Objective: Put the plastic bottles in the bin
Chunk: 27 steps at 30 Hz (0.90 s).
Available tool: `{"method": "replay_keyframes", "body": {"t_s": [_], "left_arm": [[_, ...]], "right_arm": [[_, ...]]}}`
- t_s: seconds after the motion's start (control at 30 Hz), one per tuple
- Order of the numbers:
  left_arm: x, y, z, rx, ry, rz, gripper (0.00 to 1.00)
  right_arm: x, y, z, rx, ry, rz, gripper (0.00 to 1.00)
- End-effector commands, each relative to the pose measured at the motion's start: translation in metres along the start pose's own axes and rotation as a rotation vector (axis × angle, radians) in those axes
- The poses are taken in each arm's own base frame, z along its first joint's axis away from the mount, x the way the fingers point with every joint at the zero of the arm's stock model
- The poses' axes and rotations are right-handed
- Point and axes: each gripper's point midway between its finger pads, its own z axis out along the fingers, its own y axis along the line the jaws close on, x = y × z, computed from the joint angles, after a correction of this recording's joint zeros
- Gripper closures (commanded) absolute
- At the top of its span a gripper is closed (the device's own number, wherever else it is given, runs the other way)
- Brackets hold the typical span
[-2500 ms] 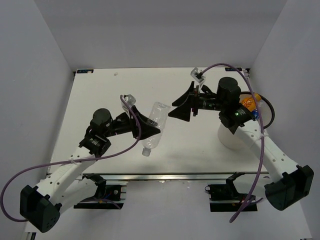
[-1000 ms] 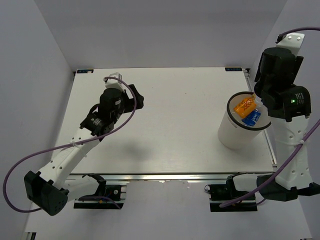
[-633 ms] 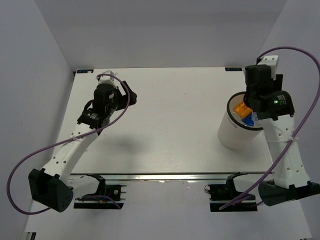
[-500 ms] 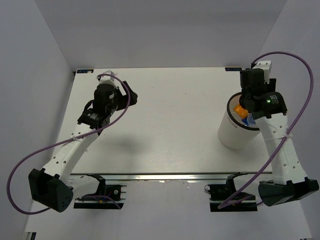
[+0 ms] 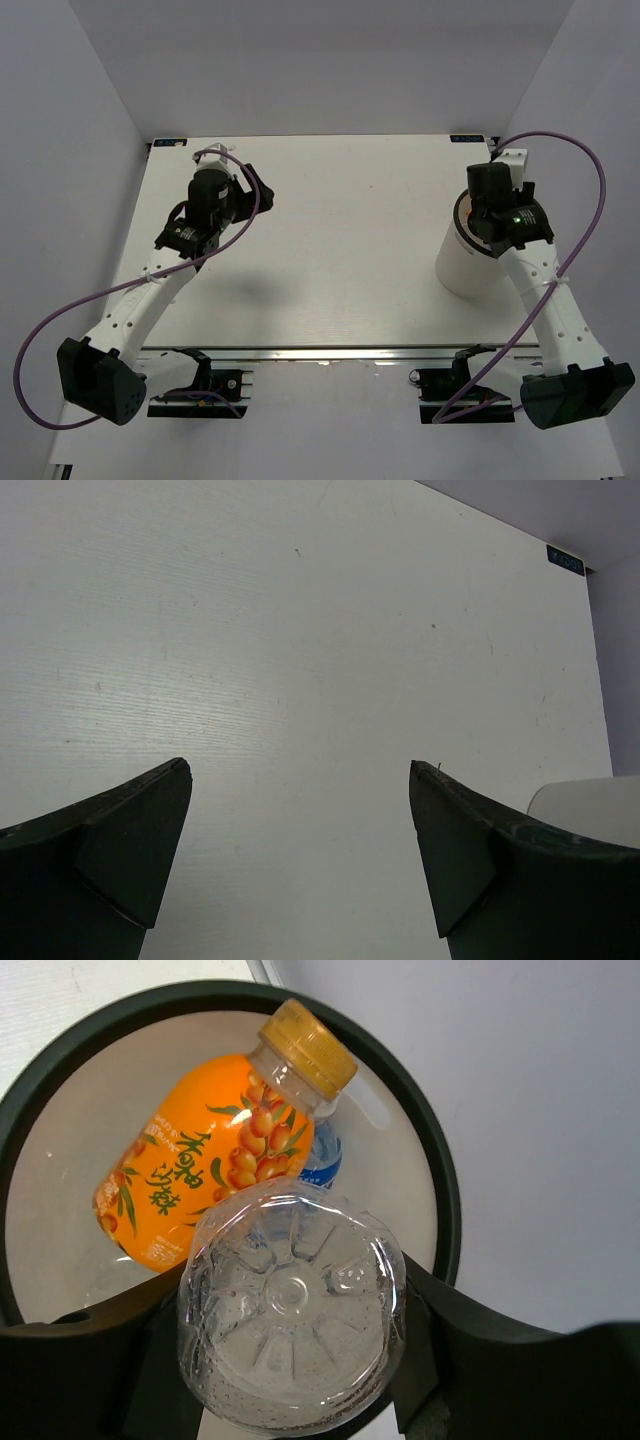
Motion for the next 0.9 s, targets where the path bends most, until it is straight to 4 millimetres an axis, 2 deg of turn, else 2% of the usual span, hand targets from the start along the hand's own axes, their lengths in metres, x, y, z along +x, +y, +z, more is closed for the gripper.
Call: {"method": "replay_keyframes", "body": {"t_s": [0.0,0.07,0.13,0.2,0.23,0.33,0.37,0.57,0.67,0.7,0.77,0.83,0.87], "left_arm": [[-0.001,0.004,-0.008,-0.011,-0.009,-0.007,0.02],[-0.003,0.005,-0.009,-0.024,-0.011,-0.006,0.02],[-0.005,0.006,-0.01,-0.031,-0.018,-0.005,0.02],[-0.01,0.004,-0.012,-0.032,-0.024,-0.004,0.02],[-0.011,0.004,-0.012,-0.033,-0.026,-0.001,0.02],[-0.016,0.002,-0.012,-0.03,-0.033,-0.003,0.02],[-0.015,0.001,-0.012,-0.03,-0.031,-0.001,0.02],[-0.024,0.002,-0.012,-0.051,-0.046,0.003,0.02],[-0.025,0.007,-0.013,-0.082,-0.053,0.0,0.02],[-0.027,0.009,-0.016,-0.091,-0.063,-0.003,0.02],[-0.026,0.02,-0.018,-0.142,-0.073,-0.016,0.02],[-0.026,0.026,-0.024,-0.172,-0.084,-0.035,0.02],[-0.022,0.038,-0.028,-0.224,-0.088,-0.038,0.02]], "right_arm": [[0.016,0.008,0.01,0.015,0.035,0.049,0.46],[0.013,0.009,0.011,0.012,0.023,0.061,0.26],[-0.001,0.004,0.005,0.018,-0.008,0.089,0.2],[-0.014,-0.001,-0.001,0.015,-0.038,0.117,0.11],[-0.028,-0.006,-0.009,0.006,-0.072,0.141,0.11],[-0.05,-0.013,-0.021,-0.014,-0.128,0.17,0.11],[-0.063,-0.021,-0.03,-0.015,-0.162,0.19,0.11],[-0.108,-0.037,-0.066,-0.099,-0.302,0.257,0.11],[-0.125,-0.012,-0.087,-0.307,-0.359,0.269,0.11],[-0.128,0.014,-0.1,-0.471,-0.369,0.244,0.11],[-0.132,0.052,-0.116,-0.655,-0.393,0.207,0.11],[-0.122,0.085,-0.119,-0.723,-0.368,0.152,0.11],[-0.116,0.117,-0.135,-0.775,-0.379,0.084,0.11]]}}
